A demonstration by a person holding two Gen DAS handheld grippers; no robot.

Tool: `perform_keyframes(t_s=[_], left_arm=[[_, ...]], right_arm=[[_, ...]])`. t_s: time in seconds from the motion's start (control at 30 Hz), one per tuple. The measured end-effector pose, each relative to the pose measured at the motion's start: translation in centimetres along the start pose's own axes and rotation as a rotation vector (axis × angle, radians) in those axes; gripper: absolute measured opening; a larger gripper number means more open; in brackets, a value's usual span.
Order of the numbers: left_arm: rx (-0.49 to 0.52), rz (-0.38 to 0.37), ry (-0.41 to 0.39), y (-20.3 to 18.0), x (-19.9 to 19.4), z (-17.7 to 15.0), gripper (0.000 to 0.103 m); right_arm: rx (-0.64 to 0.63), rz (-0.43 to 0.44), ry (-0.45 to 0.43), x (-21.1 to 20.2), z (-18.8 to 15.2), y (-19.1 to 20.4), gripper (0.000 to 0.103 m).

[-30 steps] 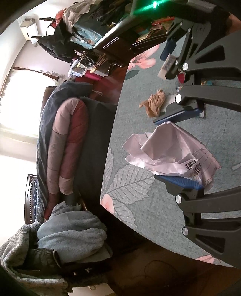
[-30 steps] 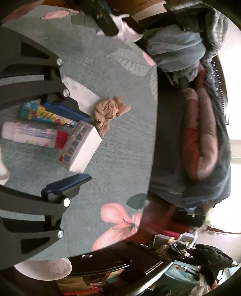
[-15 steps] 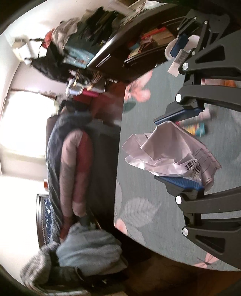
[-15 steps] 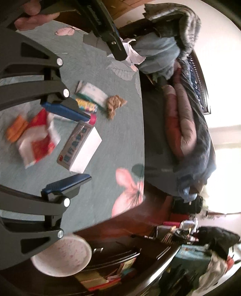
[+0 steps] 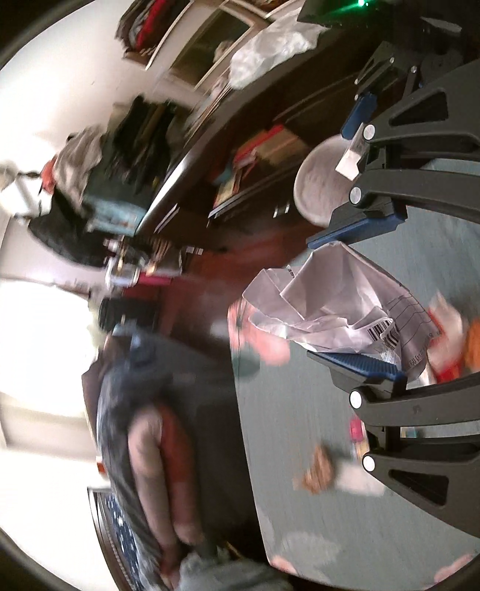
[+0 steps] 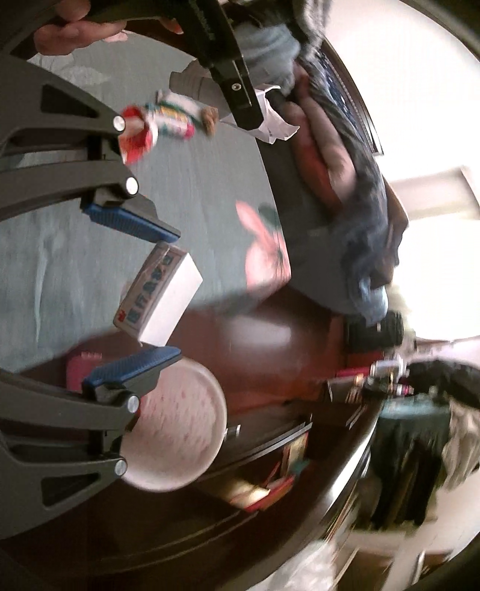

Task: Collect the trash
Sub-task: 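Carry paper and white box to the wastebasket and release both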

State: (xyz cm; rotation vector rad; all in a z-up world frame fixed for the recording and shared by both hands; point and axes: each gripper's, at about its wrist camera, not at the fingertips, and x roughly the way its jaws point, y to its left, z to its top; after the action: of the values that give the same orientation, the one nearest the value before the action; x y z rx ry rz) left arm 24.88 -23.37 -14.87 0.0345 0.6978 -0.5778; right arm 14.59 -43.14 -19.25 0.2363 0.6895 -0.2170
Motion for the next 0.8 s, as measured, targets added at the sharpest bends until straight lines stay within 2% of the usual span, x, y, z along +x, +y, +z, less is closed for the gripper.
perform_keyframes(t_s=[0.23, 0.43, 0.6, 0.8], left_arm=[[0.094, -0.101, 0.035, -6.3, 4.0, 1.0, 0.054], [0.123, -0.182, 0.083, -10.8, 7.7, 1.9, 0.054], [0.157, -0.205, 0.112, -14.1, 10.7, 2.0, 0.054], [0.166, -0.217, 0.149, -16.0, 13.8, 2.0, 0.055]], right_arm=[[0.111, -0.091, -0.010, 0.4, -0.5, -7.4, 0.059], [0.170, -0.145, -0.017, 1.7, -0.9, -11.8, 0.059], [0.187, -0.170, -0.014, 3.4, -0.8, -13.8, 0.059], [0.204, -0.203, -0.010, 5.8, -1.0, -15.8, 0.059]])
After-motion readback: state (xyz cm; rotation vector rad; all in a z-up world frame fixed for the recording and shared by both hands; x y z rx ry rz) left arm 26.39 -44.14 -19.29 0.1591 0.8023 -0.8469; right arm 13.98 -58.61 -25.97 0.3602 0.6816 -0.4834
